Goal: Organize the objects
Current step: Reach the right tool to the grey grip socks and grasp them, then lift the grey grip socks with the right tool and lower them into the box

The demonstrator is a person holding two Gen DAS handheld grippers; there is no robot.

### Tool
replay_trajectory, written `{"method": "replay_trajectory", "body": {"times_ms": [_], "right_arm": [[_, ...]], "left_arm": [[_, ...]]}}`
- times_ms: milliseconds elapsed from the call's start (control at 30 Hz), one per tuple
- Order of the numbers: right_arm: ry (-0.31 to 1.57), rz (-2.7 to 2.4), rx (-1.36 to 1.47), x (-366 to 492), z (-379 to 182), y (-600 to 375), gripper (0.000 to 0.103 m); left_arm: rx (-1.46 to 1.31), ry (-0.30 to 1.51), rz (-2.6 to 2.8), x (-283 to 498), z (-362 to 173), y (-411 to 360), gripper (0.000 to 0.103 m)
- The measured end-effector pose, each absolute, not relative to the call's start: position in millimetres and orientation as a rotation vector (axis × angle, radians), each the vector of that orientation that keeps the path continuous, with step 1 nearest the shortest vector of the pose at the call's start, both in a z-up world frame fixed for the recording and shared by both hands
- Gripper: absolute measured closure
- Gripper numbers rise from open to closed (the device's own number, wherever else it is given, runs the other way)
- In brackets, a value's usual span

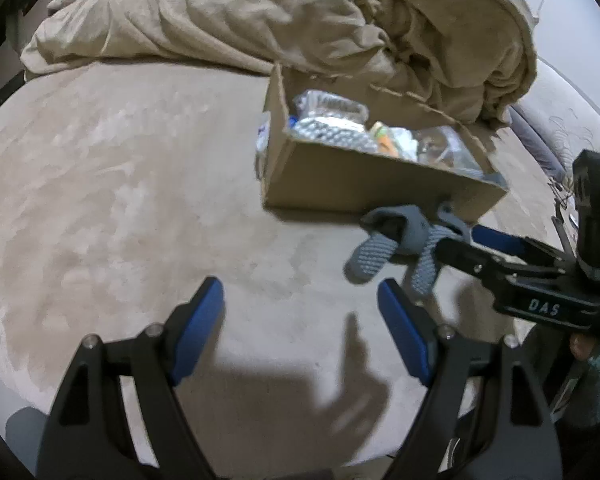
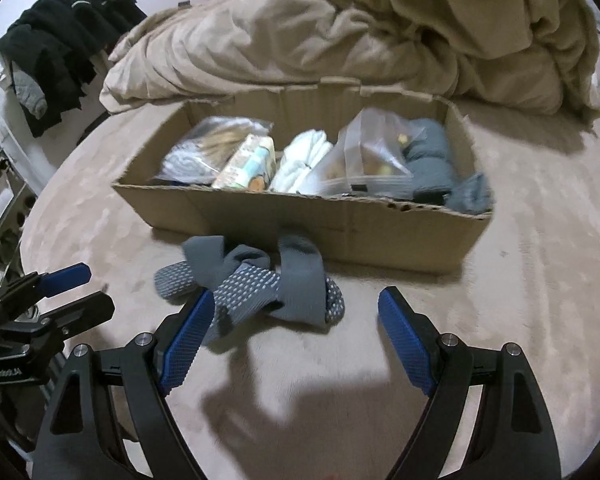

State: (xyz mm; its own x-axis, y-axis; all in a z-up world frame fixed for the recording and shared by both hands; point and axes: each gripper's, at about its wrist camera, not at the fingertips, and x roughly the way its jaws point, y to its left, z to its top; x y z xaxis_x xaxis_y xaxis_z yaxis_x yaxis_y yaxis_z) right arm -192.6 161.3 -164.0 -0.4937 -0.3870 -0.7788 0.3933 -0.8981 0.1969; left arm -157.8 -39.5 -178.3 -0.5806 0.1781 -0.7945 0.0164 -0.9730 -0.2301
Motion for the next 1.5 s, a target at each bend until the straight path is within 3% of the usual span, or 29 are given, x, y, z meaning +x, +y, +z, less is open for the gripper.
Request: {"method": "replay_trajectory", "body": {"times_ms": [333, 400, 433, 467, 567, 1500], "right_arm": [[0.003, -2.36, 1.255, -209.4, -189.4, 140.3, 0.016], [0.005, -2.368, 1.244, -207.5, -188.9, 137.6, 0.019], [0.001, -2.359, 1.24, -206.5, -188.0, 137.2, 0.032], [-0.017, -2.328, 1.234, -204.1, -185.8, 136.5, 0.056], [0.003, -2.308, 1.228, -196.3, -180.5, 133.0, 0.07], [-0.041, -2.391, 1.052, -149.1, -78.0, 174.8, 0.073]], "left_arm": [[-1.414, -0.389, 2.664, -171.4, -193.5, -47.2, 0.022], [-1.417, -0.396, 2.66, -169.6, -192.4, -47.0, 0.022], [-1.418, -0.397, 2.661, -168.2, -191.0, -47.3, 0.022], [-1.416, -0.396, 2.663, -166.9, -189.7, -47.6, 0.022], [-1.404, -0.391, 2.673, -161.2, -182.7, -47.3, 0.022], [-1.214, -0.306, 2.756, -127.9, -90.8, -33.6, 0.022]]}}
